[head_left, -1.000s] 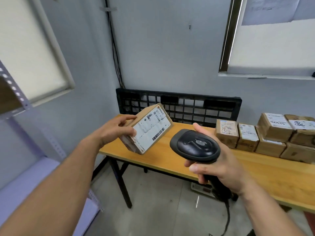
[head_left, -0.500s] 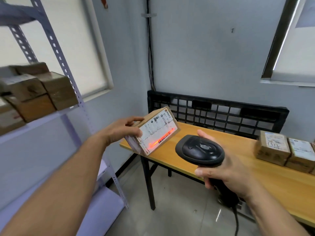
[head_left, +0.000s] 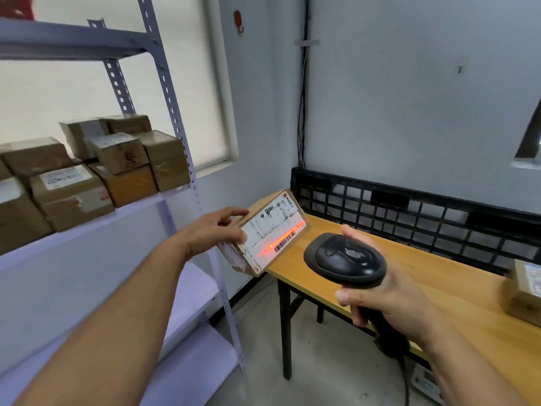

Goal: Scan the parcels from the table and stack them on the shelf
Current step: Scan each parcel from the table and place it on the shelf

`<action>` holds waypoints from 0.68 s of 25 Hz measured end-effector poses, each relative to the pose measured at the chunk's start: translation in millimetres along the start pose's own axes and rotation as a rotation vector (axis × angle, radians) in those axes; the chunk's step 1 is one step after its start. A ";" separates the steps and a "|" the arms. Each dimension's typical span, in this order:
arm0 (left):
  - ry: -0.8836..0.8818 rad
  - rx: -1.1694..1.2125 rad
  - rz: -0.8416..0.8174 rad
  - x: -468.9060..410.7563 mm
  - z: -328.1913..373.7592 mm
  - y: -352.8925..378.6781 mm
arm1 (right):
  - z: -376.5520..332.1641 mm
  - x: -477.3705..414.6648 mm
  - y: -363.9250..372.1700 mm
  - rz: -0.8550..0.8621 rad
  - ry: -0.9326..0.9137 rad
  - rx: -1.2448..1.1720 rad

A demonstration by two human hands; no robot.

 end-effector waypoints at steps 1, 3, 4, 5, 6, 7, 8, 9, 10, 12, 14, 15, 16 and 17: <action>-0.012 0.006 0.016 2.4 -4.5 -6.9 | -1.6 -3.6 5.6 -0.022 -0.004 0.000; -0.027 0.024 0.060 10.0 -9.6 -19.6 | -5.0 -10.2 17.6 -0.066 -0.012 0.010; -0.032 0.031 0.082 14.5 -10.2 -25.2 | -6.4 -14.0 23.3 -0.084 -0.018 0.013; -0.039 0.035 0.103 19.6 -10.1 -30.7 | -8.4 -17.7 29.2 -0.097 -0.025 0.007; -0.045 0.040 0.125 25.5 -10.6 -36.8 | -10.9 -22.1 35.8 -0.109 -0.033 -0.006; -0.048 0.051 0.155 31.9 -10.8 -43.5 | -13.3 -26.8 42.5 -0.120 -0.042 -0.023; -0.052 0.071 0.199 38.7 -10.7 -52.3 | -15.8 -32.0 49.6 -0.135 -0.052 -0.042; -0.058 0.104 0.254 46.1 -10.2 -62.7 | -18.0 -37.1 57.4 -0.153 -0.059 -0.059; -0.066 0.148 0.317 53.7 -9.8 -74.9 | -20.7 -41.5 65.5 -0.172 -0.067 -0.076; -0.066 0.244 0.443 68.5 -8.4 -101.5 | -25.4 -50.4 82.3 -0.201 -0.077 -0.101; -0.049 0.341 0.561 80.2 -7.4 -126.5 | -31.5 -58.7 97.4 -0.219 -0.090 -0.096; -0.042 0.397 0.631 85.5 -8.0 -139.3 | -35.4 -63.2 106.0 -0.228 -0.100 -0.088; -0.034 0.457 0.703 89.6 -9.0 -151.8 | -39.0 -67.8 114.3 -0.235 -0.108 -0.084; -0.034 0.515 0.774 92.2 -10.5 -164.3 | -42.8 -72.2 122.9 -0.246 -0.117 -0.085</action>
Point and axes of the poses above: each hand's wrist, its own x-axis away from the middle knuckle, its own y-axis out of the palm, z = x × y, the point moved 4 cm from there along -x, towards the middle knuckle, and after that the axes turned 12 degrees about z, right-handed, at the moved point
